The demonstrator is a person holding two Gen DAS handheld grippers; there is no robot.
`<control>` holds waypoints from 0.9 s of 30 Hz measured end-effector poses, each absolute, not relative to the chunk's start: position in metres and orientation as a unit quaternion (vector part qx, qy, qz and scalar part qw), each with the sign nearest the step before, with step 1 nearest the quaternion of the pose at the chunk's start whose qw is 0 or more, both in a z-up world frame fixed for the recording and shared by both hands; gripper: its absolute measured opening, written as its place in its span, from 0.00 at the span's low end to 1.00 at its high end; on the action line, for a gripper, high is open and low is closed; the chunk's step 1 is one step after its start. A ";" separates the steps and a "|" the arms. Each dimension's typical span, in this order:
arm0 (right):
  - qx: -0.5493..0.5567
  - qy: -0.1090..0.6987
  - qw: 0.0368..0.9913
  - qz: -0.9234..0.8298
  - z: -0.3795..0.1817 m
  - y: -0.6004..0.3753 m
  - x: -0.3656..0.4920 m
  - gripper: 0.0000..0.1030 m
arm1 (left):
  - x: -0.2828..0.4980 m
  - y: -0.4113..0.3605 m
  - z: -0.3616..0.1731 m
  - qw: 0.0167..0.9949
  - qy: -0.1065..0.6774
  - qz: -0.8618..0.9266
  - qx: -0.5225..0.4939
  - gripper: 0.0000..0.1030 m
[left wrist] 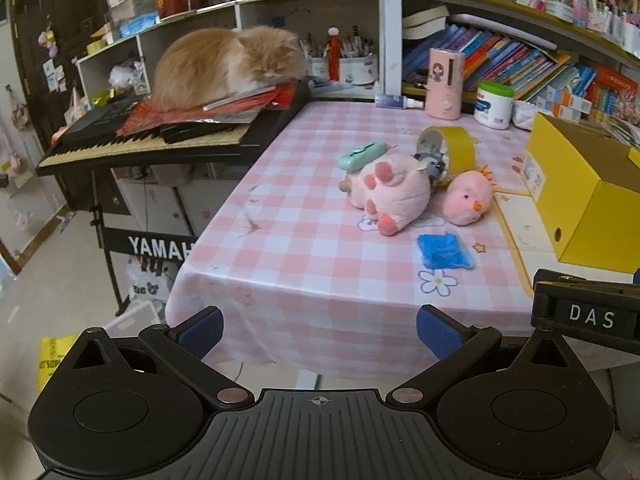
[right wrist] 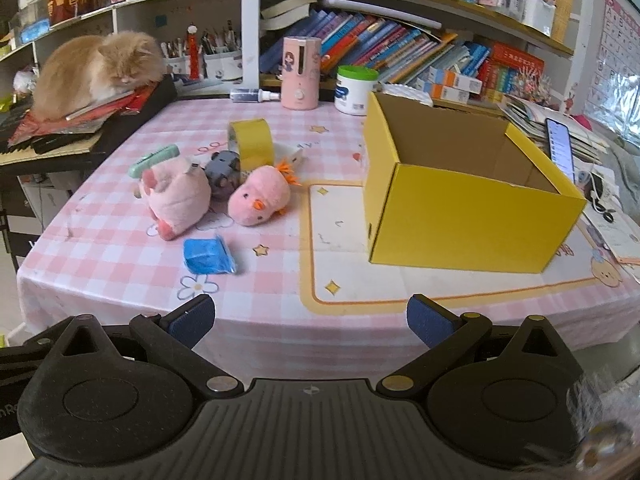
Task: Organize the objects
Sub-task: 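Grasp the blue plastic bag with the left tool while the right tool grasps the pink chick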
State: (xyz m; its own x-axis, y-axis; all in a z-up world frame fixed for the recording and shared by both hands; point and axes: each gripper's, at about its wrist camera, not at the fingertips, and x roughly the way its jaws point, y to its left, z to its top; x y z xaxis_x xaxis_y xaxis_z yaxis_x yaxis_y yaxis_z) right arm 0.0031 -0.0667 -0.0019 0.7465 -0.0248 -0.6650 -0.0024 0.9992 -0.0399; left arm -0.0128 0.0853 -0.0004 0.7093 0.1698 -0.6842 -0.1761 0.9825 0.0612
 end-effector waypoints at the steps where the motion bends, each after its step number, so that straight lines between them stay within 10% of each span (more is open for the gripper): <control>1: -0.019 0.355 0.935 -0.002 -0.002 -0.066 0.005 1.00 | -0.011 0.086 0.000 0.924 0.370 0.097 -0.006 1.00; 27: -0.013 0.332 0.931 0.152 0.008 -0.072 0.083 0.73 | 0.056 0.055 -0.018 0.912 0.397 0.105 -0.016 1.00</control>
